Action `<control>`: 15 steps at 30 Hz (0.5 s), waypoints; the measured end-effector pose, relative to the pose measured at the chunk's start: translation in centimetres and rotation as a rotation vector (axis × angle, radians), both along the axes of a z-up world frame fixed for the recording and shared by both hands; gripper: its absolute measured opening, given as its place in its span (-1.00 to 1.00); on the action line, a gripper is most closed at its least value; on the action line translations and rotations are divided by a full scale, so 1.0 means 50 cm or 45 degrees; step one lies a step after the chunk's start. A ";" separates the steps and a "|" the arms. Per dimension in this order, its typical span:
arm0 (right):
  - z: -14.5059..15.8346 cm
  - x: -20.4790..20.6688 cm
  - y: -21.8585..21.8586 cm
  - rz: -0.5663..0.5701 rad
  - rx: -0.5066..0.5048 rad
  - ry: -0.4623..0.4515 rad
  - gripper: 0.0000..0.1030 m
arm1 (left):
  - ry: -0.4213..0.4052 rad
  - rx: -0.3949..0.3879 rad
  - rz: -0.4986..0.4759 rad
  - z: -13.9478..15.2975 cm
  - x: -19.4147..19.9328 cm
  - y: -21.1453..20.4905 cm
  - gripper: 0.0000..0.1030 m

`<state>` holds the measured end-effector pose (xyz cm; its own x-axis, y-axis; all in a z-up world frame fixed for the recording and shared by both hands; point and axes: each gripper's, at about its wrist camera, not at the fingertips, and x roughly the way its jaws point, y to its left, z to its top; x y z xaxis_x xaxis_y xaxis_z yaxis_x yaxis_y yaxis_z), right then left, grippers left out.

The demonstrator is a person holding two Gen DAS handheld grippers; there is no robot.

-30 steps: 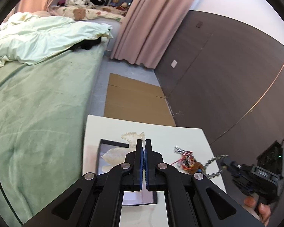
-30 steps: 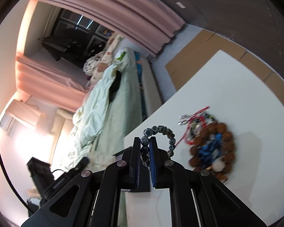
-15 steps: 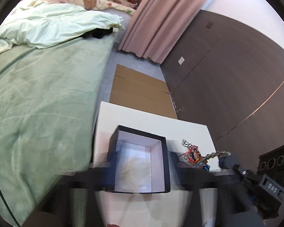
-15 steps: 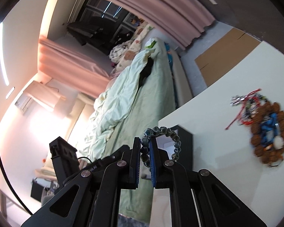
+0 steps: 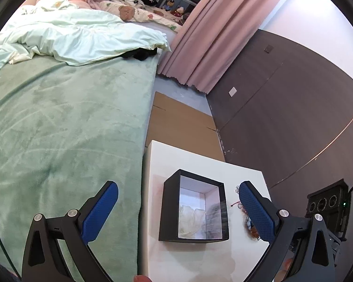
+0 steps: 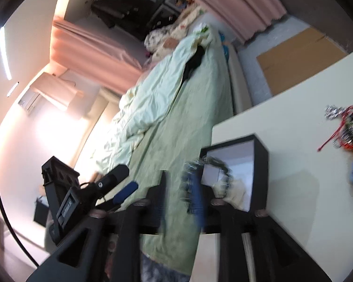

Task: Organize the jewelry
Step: 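Drop the pouch into the black box with the left tool while the right tool drops the bracelet in, then grasp the brown wooden bead bracelet with the left tool and lift it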

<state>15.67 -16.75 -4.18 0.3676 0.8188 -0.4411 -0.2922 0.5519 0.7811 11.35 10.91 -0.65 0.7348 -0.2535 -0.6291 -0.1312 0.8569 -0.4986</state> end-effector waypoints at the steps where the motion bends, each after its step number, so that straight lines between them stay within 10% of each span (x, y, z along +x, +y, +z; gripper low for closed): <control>1: 0.004 -0.003 -0.010 -0.031 -0.005 -0.019 0.20 | -0.003 -0.013 0.000 -0.001 -0.001 0.001 0.99; 15: 0.026 -0.034 -0.195 -0.278 -0.265 0.032 0.20 | -0.062 0.000 -0.148 0.012 0.007 -0.095 0.99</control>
